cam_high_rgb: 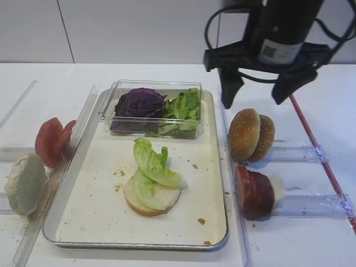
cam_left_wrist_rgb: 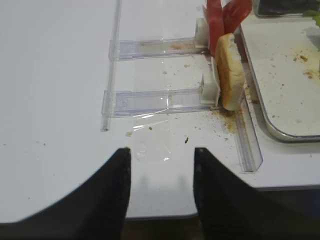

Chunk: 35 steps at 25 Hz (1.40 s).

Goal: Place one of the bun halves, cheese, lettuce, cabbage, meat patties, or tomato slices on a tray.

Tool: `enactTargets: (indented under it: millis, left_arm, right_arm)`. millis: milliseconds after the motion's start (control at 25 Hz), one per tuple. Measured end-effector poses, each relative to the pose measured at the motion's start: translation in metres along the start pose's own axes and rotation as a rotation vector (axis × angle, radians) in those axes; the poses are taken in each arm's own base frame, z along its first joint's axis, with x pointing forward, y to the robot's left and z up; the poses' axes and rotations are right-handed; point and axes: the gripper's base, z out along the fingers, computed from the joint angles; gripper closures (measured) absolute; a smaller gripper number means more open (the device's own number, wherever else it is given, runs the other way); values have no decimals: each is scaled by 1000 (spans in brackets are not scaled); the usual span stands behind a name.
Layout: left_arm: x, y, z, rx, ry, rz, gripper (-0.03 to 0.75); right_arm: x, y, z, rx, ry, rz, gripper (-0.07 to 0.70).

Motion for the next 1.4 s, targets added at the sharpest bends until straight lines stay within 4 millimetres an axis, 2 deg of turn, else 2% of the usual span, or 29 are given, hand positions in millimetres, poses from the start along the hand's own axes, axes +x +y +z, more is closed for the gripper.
enactTargets:
  millis: [360, 560, 800, 1080, 1200, 1400]
  left_arm:
    - [0, 0, 0, 0, 0, 0, 429]
    - [0, 0, 0, 0, 0, 0, 429]
    - [0, 0, 0, 0, 0, 0, 429]
    - [0, 0, 0, 0, 0, 0, 429]
    - [0, 0, 0, 0, 0, 0, 429]
    - [0, 0, 0, 0, 0, 0, 429]
  right_arm:
    - [50, -72, -30, 78, -26, 135, 38]
    - [78, -99, -47, 103, -63, 188, 39]
    - [101, -102, -68, 109, -129, 165, 39]
    - [129, -96, -105, 109, -271, 104, 39]
    - [152, -94, -116, 109, -328, 95, 39]
    - [200, -92, -110, 115, -357, 55, 39]
